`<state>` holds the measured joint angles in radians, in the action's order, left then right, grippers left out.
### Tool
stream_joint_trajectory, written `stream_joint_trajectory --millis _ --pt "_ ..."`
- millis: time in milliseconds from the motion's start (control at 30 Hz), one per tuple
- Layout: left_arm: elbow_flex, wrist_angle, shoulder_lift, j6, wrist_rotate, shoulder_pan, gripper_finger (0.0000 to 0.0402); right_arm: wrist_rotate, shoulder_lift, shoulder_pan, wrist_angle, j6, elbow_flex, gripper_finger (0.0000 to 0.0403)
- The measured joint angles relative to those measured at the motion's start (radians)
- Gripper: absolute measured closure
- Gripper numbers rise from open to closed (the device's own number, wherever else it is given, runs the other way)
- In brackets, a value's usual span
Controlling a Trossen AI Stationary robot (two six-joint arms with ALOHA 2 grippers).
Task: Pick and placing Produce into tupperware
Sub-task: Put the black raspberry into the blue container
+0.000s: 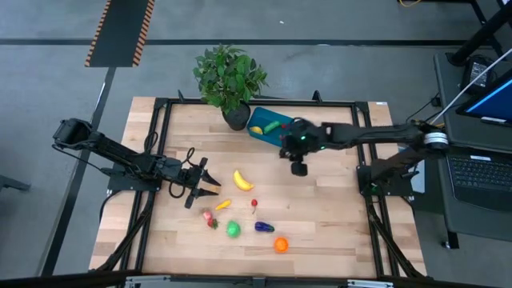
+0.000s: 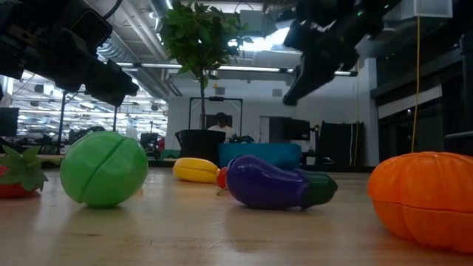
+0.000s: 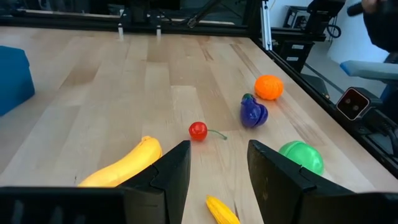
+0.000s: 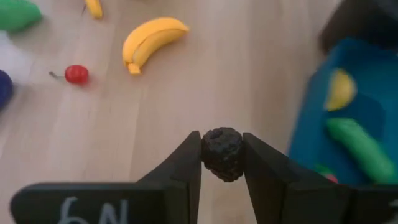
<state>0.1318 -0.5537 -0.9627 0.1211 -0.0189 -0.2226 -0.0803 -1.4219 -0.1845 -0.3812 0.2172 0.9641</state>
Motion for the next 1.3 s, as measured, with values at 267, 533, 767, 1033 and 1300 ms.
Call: stream_joint_trajectory --millis 267,533,767,1033,1300 --pt "0.000 0.000 0.000 0.000 -0.002 0.001 0.0250 -0.001 0.215 -0.070 0.028 -0.024 -0.167 0.0305" --pt "0.000 0.000 0.000 -0.001 -0.040 0.003 0.0250 -0.089 0.369 -0.112 0.255 -0.055 -0.371 0.0305" --pt "0.000 -0.001 0.000 0.000 -0.051 0.011 0.0250 -0.206 0.429 -0.143 0.510 -0.056 -0.513 0.0305" --pt "0.000 -0.024 0.000 0.000 -0.051 0.030 0.0250 -0.384 0.430 -0.174 0.889 -0.107 -0.653 0.0305" --pt "0.000 -0.027 0.000 0.000 -0.051 0.042 0.0250 -0.412 0.430 -0.219 1.108 -0.141 -0.746 0.0305"
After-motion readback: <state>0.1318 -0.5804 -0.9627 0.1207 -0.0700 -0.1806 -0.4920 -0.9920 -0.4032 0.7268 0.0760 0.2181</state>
